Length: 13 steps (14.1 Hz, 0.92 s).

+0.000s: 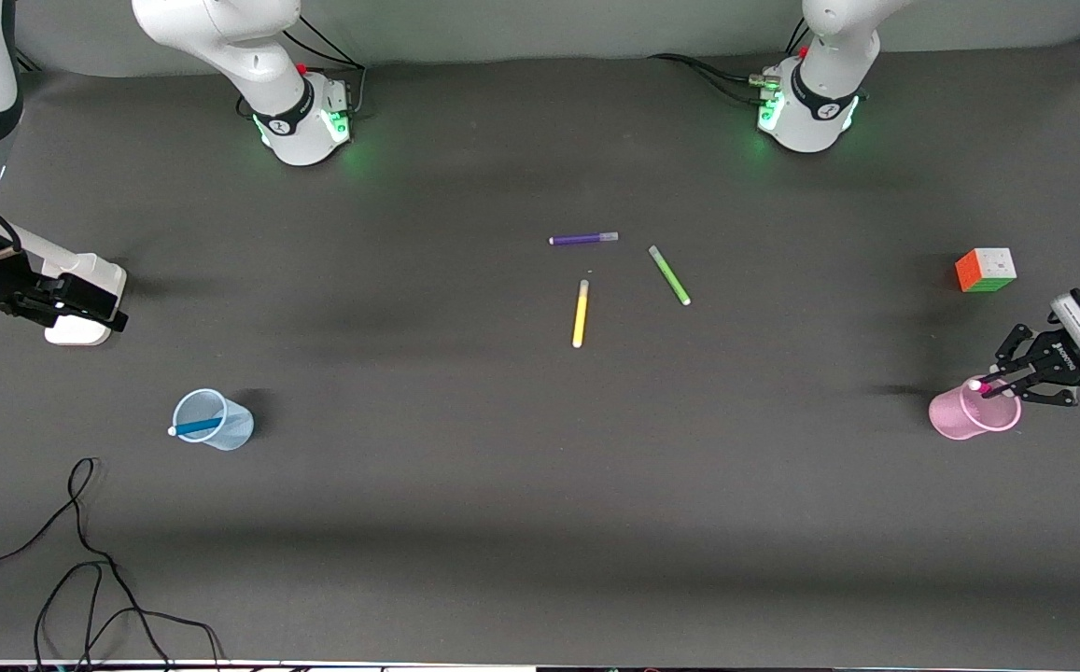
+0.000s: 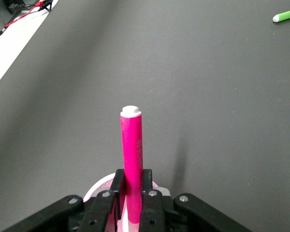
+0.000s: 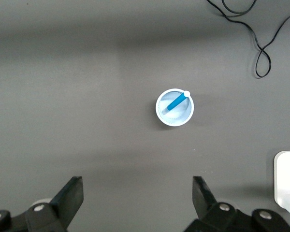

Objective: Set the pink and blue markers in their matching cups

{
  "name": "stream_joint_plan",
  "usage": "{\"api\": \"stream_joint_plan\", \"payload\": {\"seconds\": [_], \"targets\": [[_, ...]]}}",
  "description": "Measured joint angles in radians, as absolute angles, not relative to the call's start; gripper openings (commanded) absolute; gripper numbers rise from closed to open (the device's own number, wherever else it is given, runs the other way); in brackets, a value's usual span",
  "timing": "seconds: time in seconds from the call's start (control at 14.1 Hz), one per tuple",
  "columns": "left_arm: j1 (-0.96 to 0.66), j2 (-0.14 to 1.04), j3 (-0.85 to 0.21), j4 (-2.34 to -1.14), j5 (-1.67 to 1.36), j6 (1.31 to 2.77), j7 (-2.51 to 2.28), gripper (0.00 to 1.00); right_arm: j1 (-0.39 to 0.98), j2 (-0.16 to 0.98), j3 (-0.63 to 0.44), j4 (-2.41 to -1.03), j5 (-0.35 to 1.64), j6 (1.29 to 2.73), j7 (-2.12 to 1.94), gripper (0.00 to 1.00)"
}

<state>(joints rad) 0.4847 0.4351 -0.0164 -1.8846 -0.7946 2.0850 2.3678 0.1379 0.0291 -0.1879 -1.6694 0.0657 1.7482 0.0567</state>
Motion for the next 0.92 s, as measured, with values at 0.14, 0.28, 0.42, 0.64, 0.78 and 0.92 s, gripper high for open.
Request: {"api": "stream_joint_plan", "payload": {"seconds": [0.14,0.28,0.42,0.64,0.78,0.92], "targets": [[0.485,0.435,-0.018,-1.87,-0.796,2.085,2.381,0.99,0.139,0.029,-0.187,-1.664,0.066,1.751,0.053,1.0],[0.485,0.435,-0.018,-1.86,-0.796,2.085,2.387,1.0,0.138,0.029,-0.189,-1.664,0.065,1.764,0.048,1.0],[0.485,0.436,-0.018,-1.86,-0.797,2.085,2.39,1.0,0.139,0.029,-0.188,-1.662,0.061,1.766,0.045,1.0],[0.485,0.436,-0.019,-1.85,-0.799,2.083,2.392,1.0,0.138,0.029,-0.19,-1.662,0.055,1.77,0.042,1.0],[0.485,0.43,-0.023,-1.822,-0.801,2.072,2.348,1.0,0.139,0.028,-0.189,-1.662,0.048,1.78,0.038,1.0],[0.476,0.404,-0.029,-1.79,-0.792,2.054,2.211,1.0,0.14,0.028,-0.187,-1.662,0.045,1.783,0.037,1.0]]}}
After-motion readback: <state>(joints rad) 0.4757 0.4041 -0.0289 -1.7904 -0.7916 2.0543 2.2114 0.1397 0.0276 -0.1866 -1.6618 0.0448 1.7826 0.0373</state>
